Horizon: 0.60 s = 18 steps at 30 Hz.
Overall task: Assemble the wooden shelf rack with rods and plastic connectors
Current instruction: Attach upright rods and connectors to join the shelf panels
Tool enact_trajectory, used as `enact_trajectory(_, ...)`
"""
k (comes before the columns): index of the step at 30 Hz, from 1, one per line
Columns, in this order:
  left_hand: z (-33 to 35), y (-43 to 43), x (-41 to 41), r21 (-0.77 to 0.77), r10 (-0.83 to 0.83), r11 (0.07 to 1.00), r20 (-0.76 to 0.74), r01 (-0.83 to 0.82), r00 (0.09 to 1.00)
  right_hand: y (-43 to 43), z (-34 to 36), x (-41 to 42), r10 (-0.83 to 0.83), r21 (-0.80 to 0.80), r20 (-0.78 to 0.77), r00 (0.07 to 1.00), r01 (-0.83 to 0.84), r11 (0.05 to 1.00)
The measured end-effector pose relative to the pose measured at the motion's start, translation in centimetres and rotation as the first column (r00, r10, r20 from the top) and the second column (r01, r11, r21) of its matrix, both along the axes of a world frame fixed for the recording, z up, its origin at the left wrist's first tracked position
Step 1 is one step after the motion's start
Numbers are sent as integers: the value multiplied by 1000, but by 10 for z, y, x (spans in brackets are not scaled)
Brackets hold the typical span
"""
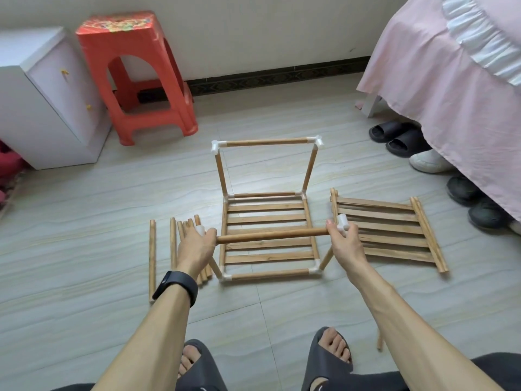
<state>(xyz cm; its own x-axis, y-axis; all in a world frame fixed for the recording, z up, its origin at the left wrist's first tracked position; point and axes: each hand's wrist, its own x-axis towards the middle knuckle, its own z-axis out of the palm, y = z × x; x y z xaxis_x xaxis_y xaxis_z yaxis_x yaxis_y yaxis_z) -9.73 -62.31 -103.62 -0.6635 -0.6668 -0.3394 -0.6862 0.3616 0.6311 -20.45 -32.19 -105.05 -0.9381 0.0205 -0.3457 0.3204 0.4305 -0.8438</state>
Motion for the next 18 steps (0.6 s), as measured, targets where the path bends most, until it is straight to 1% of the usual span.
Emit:
enact_trajectory(2,1,2,-3,-4,34,999,9,-34,999,-1,-2,1,13,-22,20,1000,-13,1000)
enact_trajectory(4,3,4,-4,4,44,999,4,-44,999,-3,-2,2,-7,-28,18,1000,8,1000)
enact_trajectory(8,0,10,-2,-52,16,999,10,-15,1000,0,-3,-4,-18,-49,20,1000,19,999)
enact_trajectory(12,0,11,-1,-55,4,998,2,-4,1000,3,-4,-10,24,-41,5,1000,-24,999)
enact_trajectory(16,3,15,2,-12,13,1000,-29,-13,999,4,3,-13,82,-27,12,997,-81,996)
enact_trajectory(17,5,17,4,-18,-2,1000,-26,2,1000,3,6,-12,82,-20,12,997,-82,996)
enact_trajectory(18,7,18,6,-59,-29,998,-27,28,999,0,8,-10,79,-5,10,997,-79,997)
